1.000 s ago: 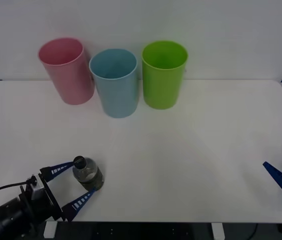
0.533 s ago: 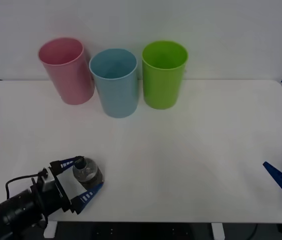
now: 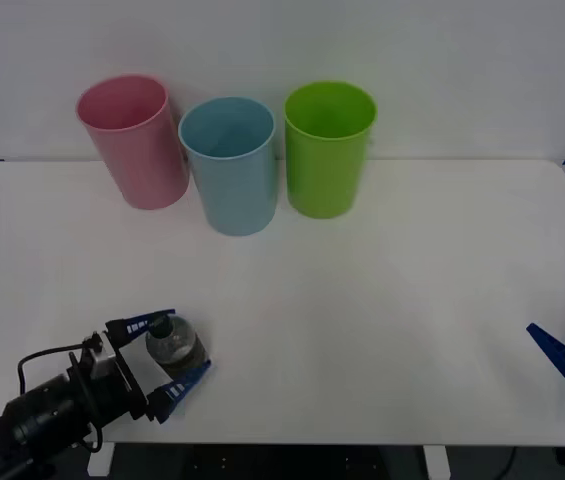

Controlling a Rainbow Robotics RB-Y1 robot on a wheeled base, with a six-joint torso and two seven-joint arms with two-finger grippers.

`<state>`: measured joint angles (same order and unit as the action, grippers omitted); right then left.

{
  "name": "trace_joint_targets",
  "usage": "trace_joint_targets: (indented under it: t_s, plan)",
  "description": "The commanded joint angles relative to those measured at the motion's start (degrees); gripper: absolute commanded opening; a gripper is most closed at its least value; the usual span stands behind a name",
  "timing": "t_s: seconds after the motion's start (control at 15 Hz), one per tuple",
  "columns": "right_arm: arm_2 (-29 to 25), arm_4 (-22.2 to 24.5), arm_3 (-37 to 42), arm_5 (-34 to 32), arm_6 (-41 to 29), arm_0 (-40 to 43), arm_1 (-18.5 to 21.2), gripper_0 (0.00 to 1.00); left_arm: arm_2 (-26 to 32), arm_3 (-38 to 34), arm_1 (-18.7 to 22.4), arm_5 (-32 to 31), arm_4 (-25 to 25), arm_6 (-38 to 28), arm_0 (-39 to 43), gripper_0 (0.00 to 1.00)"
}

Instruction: Grasp the object on the table and drop it into the matching bin: aluminum can to the light blue bin, PET bottle to the pink bin.

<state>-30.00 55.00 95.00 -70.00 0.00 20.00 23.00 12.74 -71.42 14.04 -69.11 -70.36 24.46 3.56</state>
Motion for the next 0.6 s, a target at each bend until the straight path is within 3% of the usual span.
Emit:
trace_joint_targets:
  t_s: [0.07, 0.13, 0.2, 0.6]
  plan:
    - [0.0, 0.0, 0.0, 0.0, 0.0, 0.0, 0.0, 1.00, 0.1, 0.0, 0.0, -0.1, 0.1, 0.0, 0.0, 0.18]
    - [0.0, 0.0, 0.0, 0.0, 0.0, 0.0, 0.0, 1.00, 0.2, 0.0, 0.0, -0.1, 0.1, 0.0, -0.1, 0.07]
    - [0.0, 0.0, 0.0, 0.0, 0.0, 0.0, 0.0, 1.00, 0.2, 0.1, 0.0, -0.1, 0.1, -0.1, -0.1, 0.02]
    - [0.0, 0.0, 0.0, 0.0, 0.0, 0.0, 0.0, 1.00, 1.2, 0.0, 0.0, -0.1, 0.4, -0.5, 0.0, 0.00]
